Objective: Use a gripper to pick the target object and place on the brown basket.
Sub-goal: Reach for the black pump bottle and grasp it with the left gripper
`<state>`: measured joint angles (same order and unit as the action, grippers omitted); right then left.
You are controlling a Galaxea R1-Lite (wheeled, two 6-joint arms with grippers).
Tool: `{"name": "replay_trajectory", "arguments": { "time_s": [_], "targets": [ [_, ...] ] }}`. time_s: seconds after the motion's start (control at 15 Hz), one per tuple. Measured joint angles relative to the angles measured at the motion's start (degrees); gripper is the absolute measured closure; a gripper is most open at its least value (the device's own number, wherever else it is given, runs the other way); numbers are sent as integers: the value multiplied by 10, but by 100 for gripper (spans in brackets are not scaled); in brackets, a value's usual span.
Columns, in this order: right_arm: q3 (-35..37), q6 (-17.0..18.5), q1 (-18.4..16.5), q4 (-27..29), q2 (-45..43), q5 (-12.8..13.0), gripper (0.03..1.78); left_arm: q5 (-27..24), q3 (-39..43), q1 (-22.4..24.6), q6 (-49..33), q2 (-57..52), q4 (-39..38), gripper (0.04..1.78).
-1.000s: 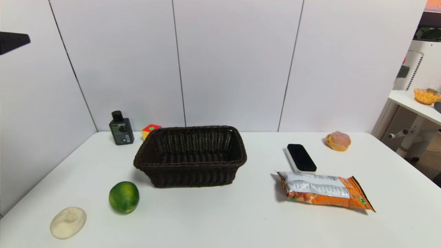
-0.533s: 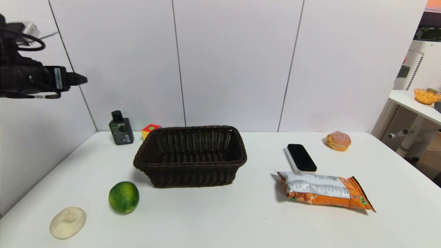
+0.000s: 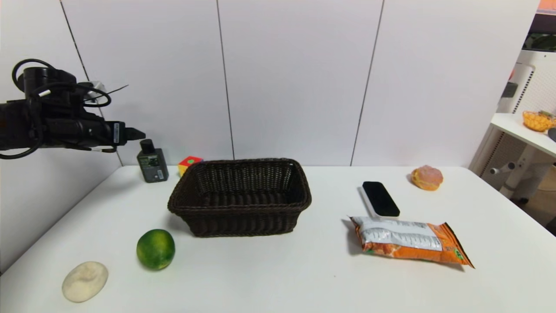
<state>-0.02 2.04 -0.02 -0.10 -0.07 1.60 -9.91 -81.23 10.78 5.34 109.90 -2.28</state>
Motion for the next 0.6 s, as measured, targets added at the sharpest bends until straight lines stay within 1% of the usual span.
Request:
{"name": "replay_trajectory", "arguments": {
  "time_s": [0.13, 0.4, 0.6],
  "targets": [
    [0, 0, 0, 0, 0, 0, 12, -1, -1, 0, 1, 20, -22, 13],
    [0, 0, 0, 0, 0, 0, 12, -1, 5, 1, -2, 50, -108, 13],
    [0, 0, 0, 0, 0, 0, 12, -3, 9, 0, -2, 62, -160, 13]
  ]
}}
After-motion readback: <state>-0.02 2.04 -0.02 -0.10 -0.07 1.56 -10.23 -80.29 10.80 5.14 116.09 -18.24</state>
